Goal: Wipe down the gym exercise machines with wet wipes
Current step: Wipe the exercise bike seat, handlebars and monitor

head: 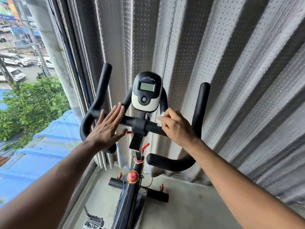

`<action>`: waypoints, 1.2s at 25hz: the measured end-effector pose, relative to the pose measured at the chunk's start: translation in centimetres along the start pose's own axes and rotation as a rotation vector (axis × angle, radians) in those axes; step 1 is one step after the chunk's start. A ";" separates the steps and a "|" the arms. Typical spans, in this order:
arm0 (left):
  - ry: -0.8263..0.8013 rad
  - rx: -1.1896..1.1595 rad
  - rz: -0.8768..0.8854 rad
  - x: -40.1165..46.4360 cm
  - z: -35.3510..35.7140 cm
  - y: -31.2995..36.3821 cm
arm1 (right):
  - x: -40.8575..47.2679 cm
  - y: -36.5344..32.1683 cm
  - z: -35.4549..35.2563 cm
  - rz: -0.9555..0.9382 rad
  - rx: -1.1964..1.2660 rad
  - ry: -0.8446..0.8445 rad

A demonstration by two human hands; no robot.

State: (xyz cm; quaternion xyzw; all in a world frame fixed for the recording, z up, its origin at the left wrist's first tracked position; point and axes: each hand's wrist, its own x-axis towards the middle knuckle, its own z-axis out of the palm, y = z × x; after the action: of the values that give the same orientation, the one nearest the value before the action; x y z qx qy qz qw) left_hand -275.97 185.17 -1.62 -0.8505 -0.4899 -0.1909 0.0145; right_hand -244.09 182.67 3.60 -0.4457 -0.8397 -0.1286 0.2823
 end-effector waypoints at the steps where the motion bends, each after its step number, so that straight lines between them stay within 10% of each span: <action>1: -0.001 0.004 0.004 0.1 0.2 -0.1 | 0.1 0.2 0.1 -0.035 -0.025 -0.036; 6: 0.001 0.002 0.003 0.2 0.4 -0.2 | 0.8 1.0 -1.1 -0.077 0.076 -0.083; 12: 0.007 -0.011 -0.001 0.0 0.2 -0.1 | 9.0 3.3 -2.3 0.201 0.269 0.269; 25: 0.029 -0.014 -0.022 0.0 0.3 0.1 | -1.1 -0.5 -0.6 0.098 0.154 0.056; 30: -0.002 -0.015 -0.034 0.1 -0.3 0.3 | 7.0 1.5 -0.9 0.221 0.206 0.316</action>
State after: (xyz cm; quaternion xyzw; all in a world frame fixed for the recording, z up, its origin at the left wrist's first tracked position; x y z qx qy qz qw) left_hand -275.82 185.01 -1.26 -0.8422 -0.5030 -0.1941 0.0042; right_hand -245.60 187.85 8.39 -0.4780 -0.7398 -0.0787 0.4670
